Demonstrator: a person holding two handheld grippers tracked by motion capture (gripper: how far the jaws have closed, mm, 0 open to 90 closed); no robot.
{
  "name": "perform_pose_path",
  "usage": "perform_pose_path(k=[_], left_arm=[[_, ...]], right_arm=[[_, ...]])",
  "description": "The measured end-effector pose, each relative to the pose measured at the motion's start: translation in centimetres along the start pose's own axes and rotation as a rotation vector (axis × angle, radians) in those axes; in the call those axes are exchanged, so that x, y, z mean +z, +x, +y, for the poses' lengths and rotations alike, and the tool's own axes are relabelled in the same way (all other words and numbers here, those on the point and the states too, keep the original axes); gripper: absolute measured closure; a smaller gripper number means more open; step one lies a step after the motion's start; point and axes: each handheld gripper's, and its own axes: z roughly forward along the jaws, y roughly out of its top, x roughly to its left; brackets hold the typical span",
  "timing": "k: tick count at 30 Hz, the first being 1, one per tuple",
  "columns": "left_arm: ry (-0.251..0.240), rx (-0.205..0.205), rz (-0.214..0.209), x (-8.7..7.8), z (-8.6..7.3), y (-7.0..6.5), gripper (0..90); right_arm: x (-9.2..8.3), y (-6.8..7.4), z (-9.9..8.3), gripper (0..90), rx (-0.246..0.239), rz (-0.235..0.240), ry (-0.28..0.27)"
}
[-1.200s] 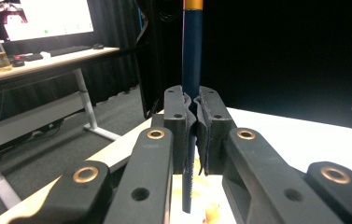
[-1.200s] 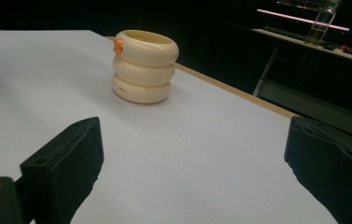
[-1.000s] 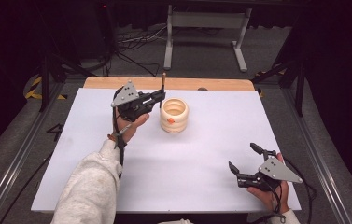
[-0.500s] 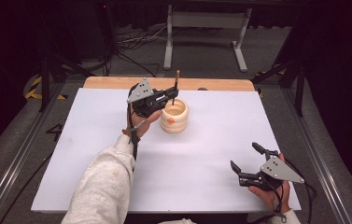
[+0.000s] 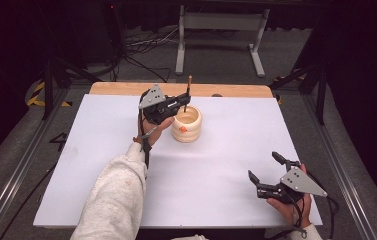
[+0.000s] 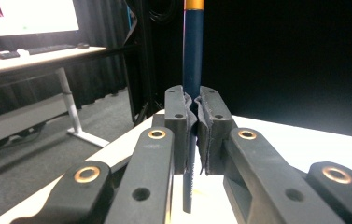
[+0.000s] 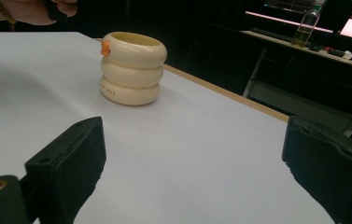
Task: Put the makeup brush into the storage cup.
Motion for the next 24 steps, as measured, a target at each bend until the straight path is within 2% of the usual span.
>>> perform_pose_path(k=[10,24], left_arm=[[0.019,-0.033,0.0,0.6,-1.4,0.6,83.8],[0.048,-0.073,-0.003,1.2,-3.6,0.5,83.7]], right_arm=[[0.0,-0.1,0.0,6.9,0.0,-0.001,0.001],[-0.1,-0.1,-0.1,6.9,-0.003,0.006,0.004]])
